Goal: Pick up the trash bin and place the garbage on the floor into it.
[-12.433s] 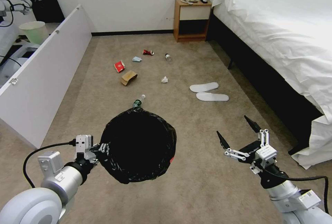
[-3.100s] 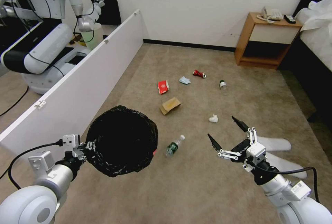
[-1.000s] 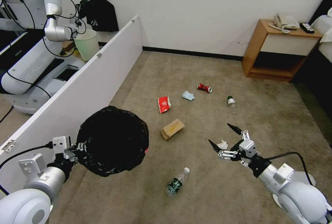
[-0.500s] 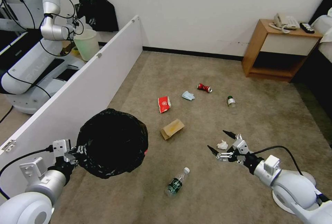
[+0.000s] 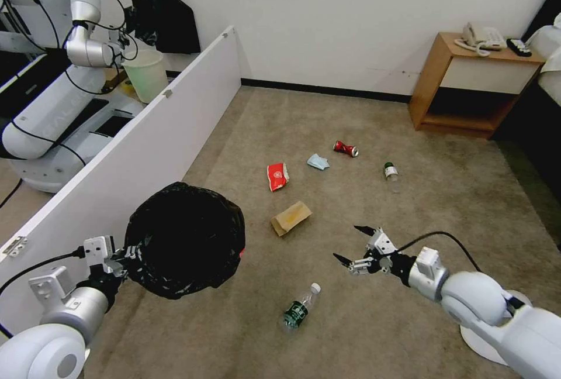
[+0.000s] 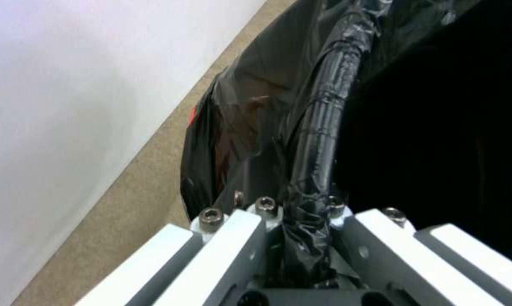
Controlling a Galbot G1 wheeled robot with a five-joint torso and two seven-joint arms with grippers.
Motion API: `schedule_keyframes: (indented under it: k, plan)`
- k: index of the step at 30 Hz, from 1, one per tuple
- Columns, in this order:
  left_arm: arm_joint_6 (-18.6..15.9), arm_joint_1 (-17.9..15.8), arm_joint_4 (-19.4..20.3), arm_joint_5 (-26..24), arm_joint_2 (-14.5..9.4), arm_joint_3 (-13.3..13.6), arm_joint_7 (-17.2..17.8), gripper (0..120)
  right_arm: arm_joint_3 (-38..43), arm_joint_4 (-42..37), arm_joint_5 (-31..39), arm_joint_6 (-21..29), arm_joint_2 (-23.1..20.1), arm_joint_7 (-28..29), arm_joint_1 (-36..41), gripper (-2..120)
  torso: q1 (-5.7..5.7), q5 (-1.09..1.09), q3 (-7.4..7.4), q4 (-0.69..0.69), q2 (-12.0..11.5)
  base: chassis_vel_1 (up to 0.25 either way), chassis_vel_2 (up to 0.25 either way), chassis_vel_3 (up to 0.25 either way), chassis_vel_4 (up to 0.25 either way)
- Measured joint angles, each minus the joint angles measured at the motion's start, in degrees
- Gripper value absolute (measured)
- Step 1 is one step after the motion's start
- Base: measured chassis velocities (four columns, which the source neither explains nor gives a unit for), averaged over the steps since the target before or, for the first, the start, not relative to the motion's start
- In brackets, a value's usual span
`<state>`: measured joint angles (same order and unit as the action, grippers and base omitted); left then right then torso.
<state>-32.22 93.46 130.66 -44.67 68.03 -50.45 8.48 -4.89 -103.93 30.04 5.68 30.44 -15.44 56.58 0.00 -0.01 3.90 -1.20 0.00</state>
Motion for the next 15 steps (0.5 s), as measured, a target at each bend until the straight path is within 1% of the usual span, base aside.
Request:
schedule_keyframes:
  k: [1, 4, 7, 8, 9, 10, 11, 12, 13, 15]
  plan:
    - [0.1, -0.1, -0.2, 0.0, 0.0, 0.0, -0.2, 0, -2.4, 0.1, 0.3, 1.2, -0.2, 0.0, -2.1, 100, 0.0, -0.02, 0.0, 0.02, 0.0, 0.0, 0.0, 0.0, 0.0]
    - [0.2, -0.4, -0.6, 0.0, 0.2, 0.1, -0.4, 0, -7.5, 0.1, 2.5, 4.2, -0.3, 0.7, -6.5, 100, 0.0, 0.02, 0.0, 0.01, 0.0, 0.0, 0.0, 0.0, 0.0]
    - [0.2, -0.5, -0.7, 0.0, 0.2, 0.2, -0.5, 0, -8.5, 0.1, 3.6, 4.7, -0.2, 1.1, -7.5, 100, 0.0, 0.02, 0.0, 0.01, 0.0, 0.0, 0.0, 0.0, 0.0]
    - [0.3, -0.7, -1.0, 0.0, 0.5, 0.4, -0.6, 0, -12.0, 0.0, 9.0, 6.8, 0.1, 3.8, -11.1, 100, 0.0, 0.0, 0.0, 0.01, 0.0, 0.0, 0.0, 0.0, 0.0]
    - [0.3, -0.8, -1.1, 0.0, 0.6, 0.5, -0.7, 0, -14.3, -0.3, 12.5, 8.0, 0.5, 5.4, -13.2, 100, 0.0, -0.01, 0.0, 0.01, 0.0, 0.0, 0.0, 0.0, 0.0]
    - [0.3, -0.8, -1.1, 0.0, 0.6, 0.5, -0.7, 0, -14.3, -0.3, 12.5, 8.0, 0.5, 5.4, -13.2, 100, 0.0, -0.01, 0.0, 0.01, 0.0, 0.0, 0.0, 0.0, 0.0]
    - [0.4, -1.2, -1.5, 0.0, 0.8, 0.7, -0.9, 0, -19.3, -0.6, 20.2, 8.4, 1.9, 11.1, -17.5, 100, 0.0, 0.0, 0.0, 0.02, 0.0, 0.0, 0.0, 0.0, 0.0]
    - [0.5, -1.4, -1.8, 0.0, 0.9, 0.8, -1.0, 0, -23.2, -0.3, 25.0, 7.5, 3.7, 15.0, -20.8, 100, 0.0, 0.0, 0.0, 0.02, 0.0, 0.0, 0.0, 0.0, 0.0]
    - [0.5, -1.4, -1.8, 0.0, 0.9, 0.8, -1.0, 0, -23.2, -0.3, 25.0, 7.5, 3.7, 15.0, -20.8, 100, 0.0, 0.0, 0.0, 0.02, 0.0, 0.0, 0.0, 0.0, 0.0]
    - [0.6, -1.7, -2.3, 0.0, 0.9, 0.9, -1.2, 0, -29.2, 0.5, 29.5, 5.4, 6.0, 17.5, -25.1, 100, 0.0, 0.01, 0.0, 0.04, 0.0, 0.0, 0.0, 0.0, 0.0]
